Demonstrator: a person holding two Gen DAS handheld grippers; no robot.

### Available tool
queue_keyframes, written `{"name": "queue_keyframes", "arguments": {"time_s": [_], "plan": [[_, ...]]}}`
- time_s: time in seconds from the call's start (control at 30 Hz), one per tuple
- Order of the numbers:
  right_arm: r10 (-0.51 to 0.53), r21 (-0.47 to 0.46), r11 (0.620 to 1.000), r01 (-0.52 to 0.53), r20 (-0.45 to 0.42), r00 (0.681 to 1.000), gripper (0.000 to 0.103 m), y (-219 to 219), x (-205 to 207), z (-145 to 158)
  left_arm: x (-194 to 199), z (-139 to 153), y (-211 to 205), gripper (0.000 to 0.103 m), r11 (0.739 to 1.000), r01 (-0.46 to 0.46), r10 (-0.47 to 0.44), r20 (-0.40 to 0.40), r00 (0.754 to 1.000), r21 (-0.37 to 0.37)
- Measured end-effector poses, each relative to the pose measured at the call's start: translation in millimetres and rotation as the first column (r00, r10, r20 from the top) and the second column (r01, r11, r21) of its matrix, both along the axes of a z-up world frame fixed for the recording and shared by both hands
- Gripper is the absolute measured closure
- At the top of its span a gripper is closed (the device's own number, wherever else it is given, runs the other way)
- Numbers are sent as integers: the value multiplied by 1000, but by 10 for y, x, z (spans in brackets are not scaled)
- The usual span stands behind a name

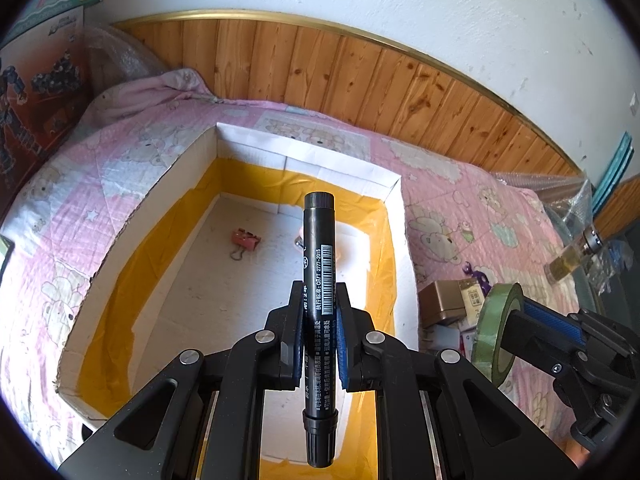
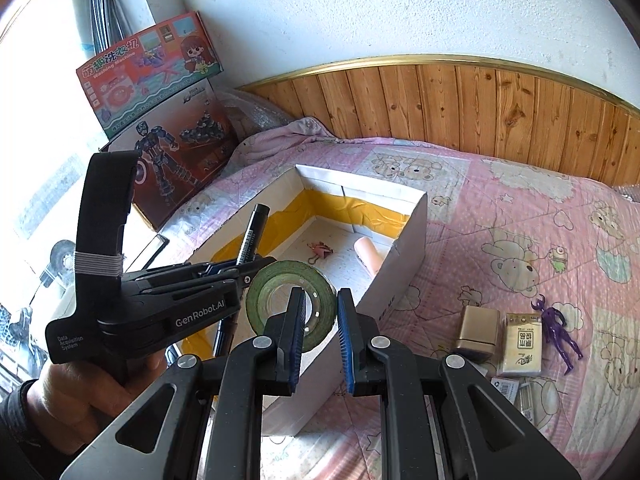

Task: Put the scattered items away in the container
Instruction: 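Carry the marker and tape roll over to the white box, then lower the marker and tape roll down into the white box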

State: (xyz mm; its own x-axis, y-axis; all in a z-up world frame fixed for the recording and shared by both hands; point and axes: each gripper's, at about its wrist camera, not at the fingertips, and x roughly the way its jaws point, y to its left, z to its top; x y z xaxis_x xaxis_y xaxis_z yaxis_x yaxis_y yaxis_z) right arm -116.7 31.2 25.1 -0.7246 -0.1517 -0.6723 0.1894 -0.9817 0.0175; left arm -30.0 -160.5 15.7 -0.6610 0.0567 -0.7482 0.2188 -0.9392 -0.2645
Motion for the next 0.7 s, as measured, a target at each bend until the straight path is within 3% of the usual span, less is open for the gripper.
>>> {"name": "queue_keyframes", "arguments": {"time_s": [0.33, 0.7], "plan": [[0, -7, 1000, 0, -6, 1000, 86, -68, -140, 13, -60, -16, -14, 90, 1000, 0, 0, -2, 1000, 27], [-4, -8, 1000, 4, 5, 1000, 86, -84, -325, -35, -139, -134, -269, 90, 980, -59, 57, 16, 998, 188]]}}
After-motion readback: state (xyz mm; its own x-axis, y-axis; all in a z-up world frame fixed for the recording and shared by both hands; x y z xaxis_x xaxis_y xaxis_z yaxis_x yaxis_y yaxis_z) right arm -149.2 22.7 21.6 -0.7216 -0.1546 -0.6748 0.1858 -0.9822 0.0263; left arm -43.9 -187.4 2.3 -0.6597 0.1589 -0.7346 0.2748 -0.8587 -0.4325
